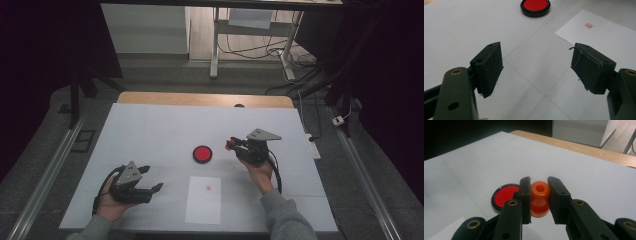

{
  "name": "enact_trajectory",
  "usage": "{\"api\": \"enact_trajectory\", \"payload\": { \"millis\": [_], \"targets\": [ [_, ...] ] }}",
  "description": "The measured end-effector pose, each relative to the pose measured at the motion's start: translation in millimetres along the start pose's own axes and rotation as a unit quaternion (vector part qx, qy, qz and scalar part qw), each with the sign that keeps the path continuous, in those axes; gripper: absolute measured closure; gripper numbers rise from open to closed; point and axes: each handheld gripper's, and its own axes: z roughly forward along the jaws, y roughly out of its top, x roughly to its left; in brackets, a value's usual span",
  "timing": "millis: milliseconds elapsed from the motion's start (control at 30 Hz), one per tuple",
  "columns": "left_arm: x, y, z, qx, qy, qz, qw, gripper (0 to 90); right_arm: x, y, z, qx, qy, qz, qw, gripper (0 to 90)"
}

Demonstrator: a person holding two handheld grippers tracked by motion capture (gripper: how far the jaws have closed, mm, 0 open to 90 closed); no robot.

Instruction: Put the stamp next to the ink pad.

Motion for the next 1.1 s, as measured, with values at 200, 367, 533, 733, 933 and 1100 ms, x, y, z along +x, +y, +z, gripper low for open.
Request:
{"api": "enact_trajectory", "payload": {
  "millis": [200, 367, 533, 733, 933, 1100],
  "targets": [
    [-0.2, 0.3, 0.8, 0.001, -0.001, 0.0, 1.0, 25.2, -6.9, -4.3, 13.4, 0.015, -0.008, 0.01, 0.9998, 72.4],
    [0.8, 0.0, 0.7, 0.001, -0.001, -0.002, 1.0, 25.1, -8.7, -1.5, 22.2, 0.028, -0.011, 0.004, 0.9995, 72.4],
    [1.1, -0.2, 0.6, 0.002, -0.001, -0.002, 1.0, 25.1, -9.8, -1.2, 30.0, 0.037, -0.017, 0.001, 0.9992, 72.4],
    [0.9, -0.3, 1.4, 0.004, -0.003, -0.001, 1.0, 25.0, -10.4, -4.6, 38.4, 0.049, -0.02, -0.001, 0.9986, 72.4],
    [0.9, -0.5, 1.9, 0.005, -0.004, -0.001, 1.0, 25.0, -10.1, -9.6, 45.4, 0.059, -0.022, -0.001, 0.998, 72.3],
    [1.1, -0.6, 1.9, 0.006, -0.004, -0.001, 1.0, 24.9, -8.9, -13.9, 52.5, 0.069, -0.022, -0.005, 0.9974, 72.3]
  ]
}}
